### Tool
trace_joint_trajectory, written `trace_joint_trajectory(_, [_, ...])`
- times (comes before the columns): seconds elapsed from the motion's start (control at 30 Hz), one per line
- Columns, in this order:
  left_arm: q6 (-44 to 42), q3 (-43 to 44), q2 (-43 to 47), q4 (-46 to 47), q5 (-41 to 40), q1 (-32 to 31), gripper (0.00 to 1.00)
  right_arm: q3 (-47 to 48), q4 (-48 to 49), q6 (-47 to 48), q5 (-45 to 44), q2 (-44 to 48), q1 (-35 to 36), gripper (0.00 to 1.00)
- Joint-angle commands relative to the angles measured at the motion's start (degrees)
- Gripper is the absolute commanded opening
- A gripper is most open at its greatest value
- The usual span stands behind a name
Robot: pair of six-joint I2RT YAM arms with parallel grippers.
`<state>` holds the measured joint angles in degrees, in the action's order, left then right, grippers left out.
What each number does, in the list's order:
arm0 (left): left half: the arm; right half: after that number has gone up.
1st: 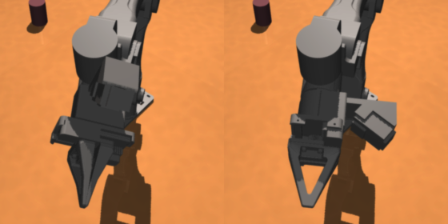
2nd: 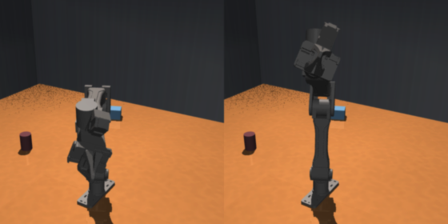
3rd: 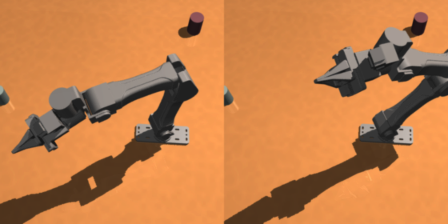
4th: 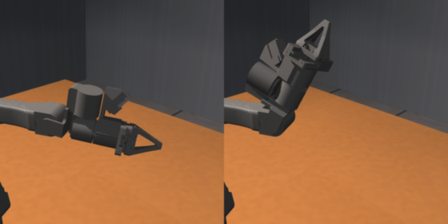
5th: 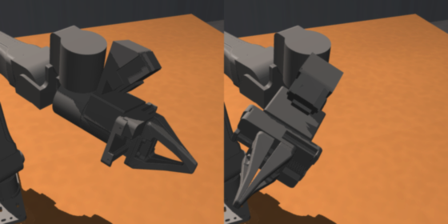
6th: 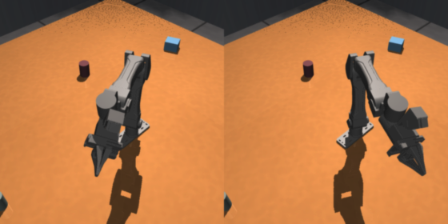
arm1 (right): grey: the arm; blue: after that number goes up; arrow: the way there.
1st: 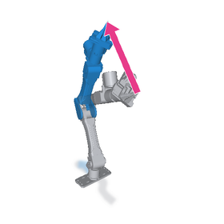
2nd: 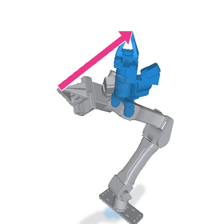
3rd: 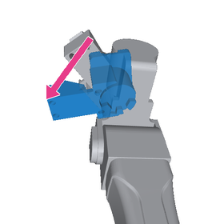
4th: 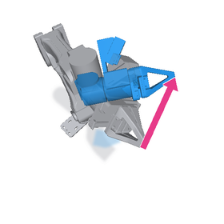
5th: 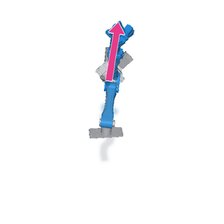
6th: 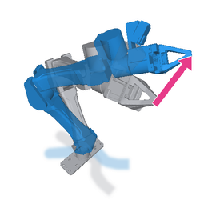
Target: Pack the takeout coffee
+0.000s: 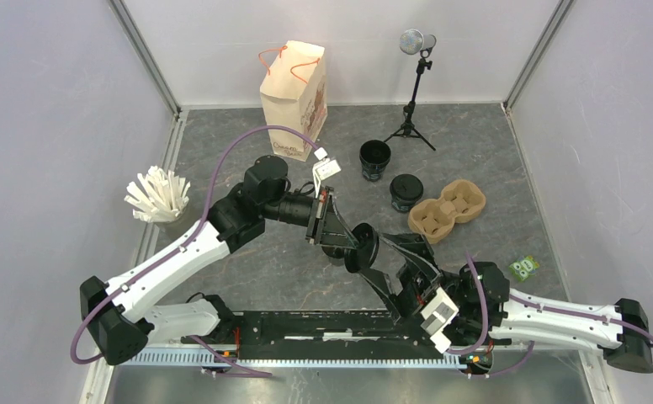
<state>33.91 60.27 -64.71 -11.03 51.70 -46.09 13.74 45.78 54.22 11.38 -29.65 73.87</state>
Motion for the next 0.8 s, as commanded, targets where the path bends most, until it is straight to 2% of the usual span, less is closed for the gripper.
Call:
trace_joint_trajectory(0.0, [4.3, -1.2, 0.1, 5.9, 1.9, 0.2, 0.18, -1.0, 7.5, 0.1, -0.4, -0.4, 0.1, 0.86])
trace_joint_trajectory(0.2, [6.5, -2.7, 0.8, 9.7, 0.6, 0.2, 0.16, -1.8, 11.1, -2.0, -0.4, -1.9, 0.1, 0.82])
trace_joint_trajectory(0.43, [7.4, -2.6, 1.1, 10.1, -1.4, 0.2, 0.12, -1.4, 11.0, -2.1, -1.2, -3.3, 0.1, 0.92])
trace_joint_trajectory(0.77, [9.5, -2.4, 2.4, 13.5, -4.4, 0.2, 0.10, -2.7, 11.1, -4.8, -5.1, -3.2, 0.0, 0.92])
